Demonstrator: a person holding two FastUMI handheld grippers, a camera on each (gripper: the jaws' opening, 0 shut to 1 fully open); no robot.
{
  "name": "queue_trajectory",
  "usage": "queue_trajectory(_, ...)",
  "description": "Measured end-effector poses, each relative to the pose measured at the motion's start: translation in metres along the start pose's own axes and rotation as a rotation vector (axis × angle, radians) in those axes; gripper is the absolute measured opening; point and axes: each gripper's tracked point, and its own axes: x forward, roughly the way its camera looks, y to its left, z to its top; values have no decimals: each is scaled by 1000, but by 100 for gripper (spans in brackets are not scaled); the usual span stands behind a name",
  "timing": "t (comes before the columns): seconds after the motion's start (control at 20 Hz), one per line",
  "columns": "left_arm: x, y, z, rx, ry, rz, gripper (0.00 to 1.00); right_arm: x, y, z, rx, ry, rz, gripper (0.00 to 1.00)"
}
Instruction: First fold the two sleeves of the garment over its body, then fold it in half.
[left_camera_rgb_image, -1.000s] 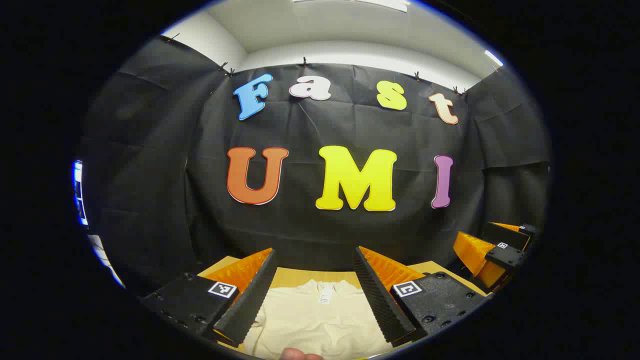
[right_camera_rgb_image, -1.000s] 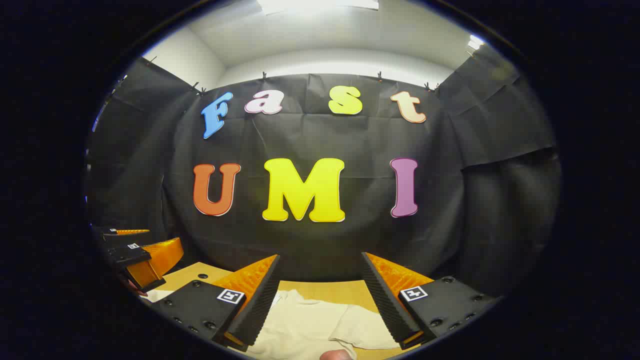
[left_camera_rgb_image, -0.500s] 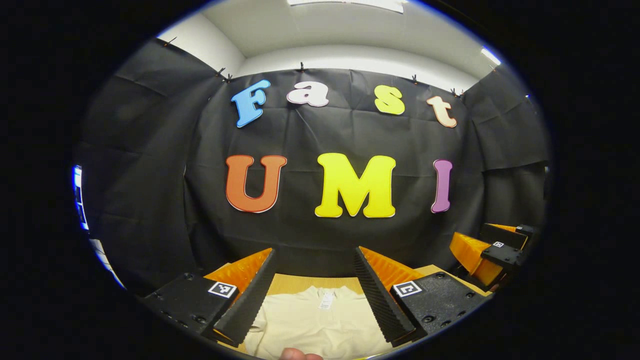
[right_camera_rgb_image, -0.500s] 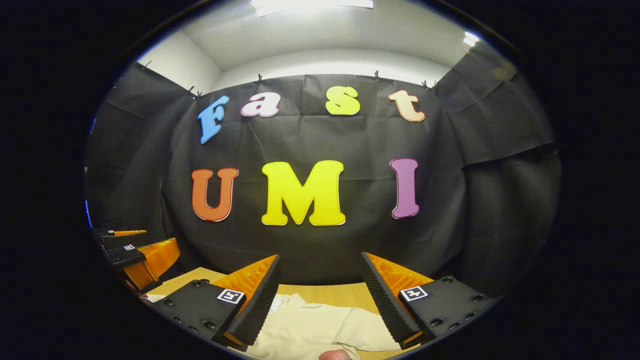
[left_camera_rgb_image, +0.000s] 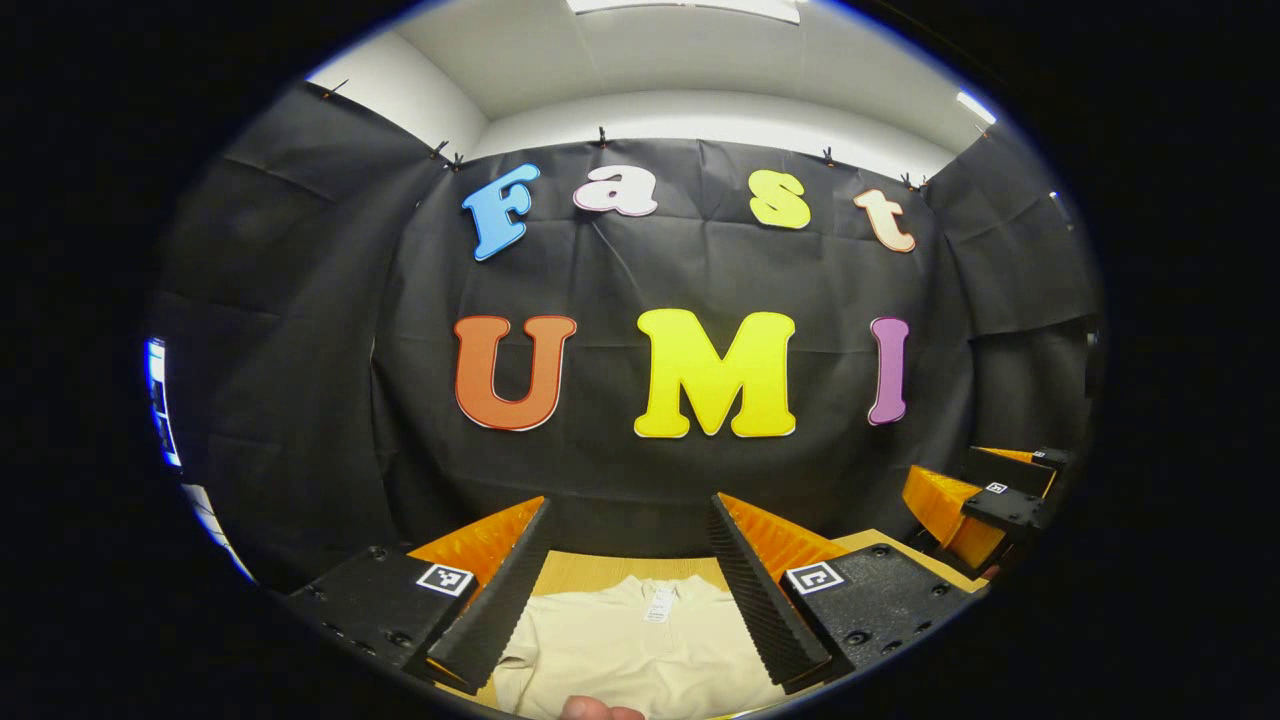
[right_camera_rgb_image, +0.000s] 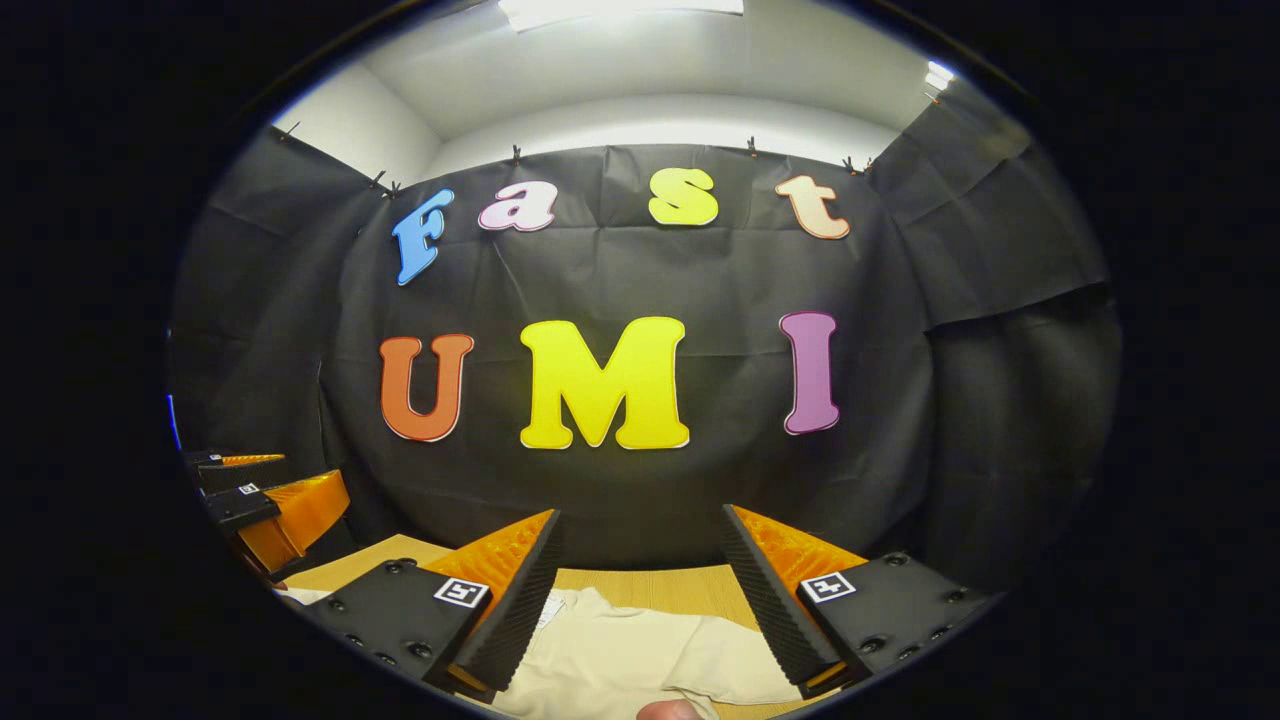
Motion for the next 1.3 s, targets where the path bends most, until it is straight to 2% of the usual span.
queue_trajectory(0.05,1,0,1,2,-2,0,97,1,0,2,0,-3,0,96)
queue_trajectory(0.1,2,-1,1,8,1,-1,97,2,-2,1,0,-5,-3,94)
queue_trajectory(0.3,6,-6,-4,5,16,-11,97,6,-7,-5,1,9,-8,96)
queue_trajectory(0.5,9,-16,-13,-15,41,-45,97,9,-26,-20,-3,66,-38,97)
queue_trajectory(0.7,8,-26,-22,-24,66,-58,97,5,-49,-19,-12,70,-57,97)
queue_trajectory(0.95,7,-48,-40,-25,115,-101,97,-3,-101,-34,-27,133,-115,96)
queue_trajectory(1.0,8,-56,-44,-35,126,-118,97,-4,-114,-36,-33,144,-126,94)
queue_trajectory(1.05,8,-62,-46,-38,135,-130,98,-8,-126,-38,-48,153,-136,97)
queue_trajectory(1.15,8,-73,-53,-37,152,-154,97,-14,-147,-47,-70,186,-132,97)
queue_trajectory(1.2,7,-80,-57,-36,164,-168,97,-18,-155,-57,-82,214,-124,94)
queue_trajectory(1.3,6,-92,-63,-28,189,-196,98,-28,-175,-77,-110,273,-113,96)
